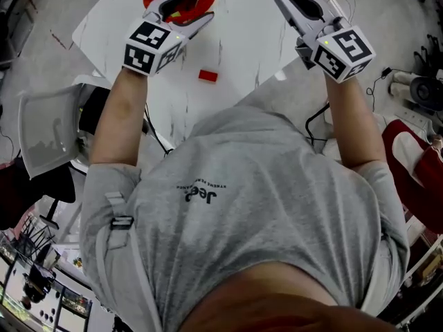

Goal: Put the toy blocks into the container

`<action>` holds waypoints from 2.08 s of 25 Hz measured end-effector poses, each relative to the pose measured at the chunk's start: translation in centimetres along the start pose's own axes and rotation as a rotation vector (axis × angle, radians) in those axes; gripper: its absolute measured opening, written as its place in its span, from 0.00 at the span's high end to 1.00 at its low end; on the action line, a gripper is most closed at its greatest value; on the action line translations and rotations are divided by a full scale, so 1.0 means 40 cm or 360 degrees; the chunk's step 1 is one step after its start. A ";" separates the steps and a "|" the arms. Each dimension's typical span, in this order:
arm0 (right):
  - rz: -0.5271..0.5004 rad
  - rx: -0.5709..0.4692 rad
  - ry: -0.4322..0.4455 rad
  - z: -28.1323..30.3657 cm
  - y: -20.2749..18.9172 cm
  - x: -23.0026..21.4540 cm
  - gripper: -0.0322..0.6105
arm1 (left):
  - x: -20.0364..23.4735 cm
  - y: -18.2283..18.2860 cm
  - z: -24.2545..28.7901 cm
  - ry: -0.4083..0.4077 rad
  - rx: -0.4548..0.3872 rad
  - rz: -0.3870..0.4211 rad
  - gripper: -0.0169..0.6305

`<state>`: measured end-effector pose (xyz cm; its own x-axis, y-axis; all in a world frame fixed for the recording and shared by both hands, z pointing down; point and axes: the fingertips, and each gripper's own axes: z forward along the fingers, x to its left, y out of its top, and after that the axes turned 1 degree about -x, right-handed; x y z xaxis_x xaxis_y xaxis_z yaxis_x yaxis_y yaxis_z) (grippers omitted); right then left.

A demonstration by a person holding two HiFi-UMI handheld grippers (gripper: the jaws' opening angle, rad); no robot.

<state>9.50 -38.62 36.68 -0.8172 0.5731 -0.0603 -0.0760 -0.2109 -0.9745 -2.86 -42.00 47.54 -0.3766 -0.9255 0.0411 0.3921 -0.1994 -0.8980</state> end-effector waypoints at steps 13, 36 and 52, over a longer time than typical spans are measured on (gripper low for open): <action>0.0041 -0.0009 0.0016 -0.081 -0.058 0.059 0.94 | -0.356 -0.409 0.024 -0.0648 0.0652 0.0441 0.43; 0.0047 -0.0007 -0.0098 -0.246 -0.091 0.061 0.95 | -0.343 -0.465 0.063 -0.0544 0.0800 0.0265 0.68; 0.0007 -0.0040 -0.0036 -0.103 -0.022 0.057 0.95 | -0.036 -0.033 -0.017 -0.0063 0.0222 0.0094 0.68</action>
<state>10.05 -33.86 36.49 -0.8301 0.5543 -0.0602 -0.0581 -0.1934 -0.9794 -3.39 -40.17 48.38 -0.3173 -0.9483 0.0093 0.5265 -0.1843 -0.8299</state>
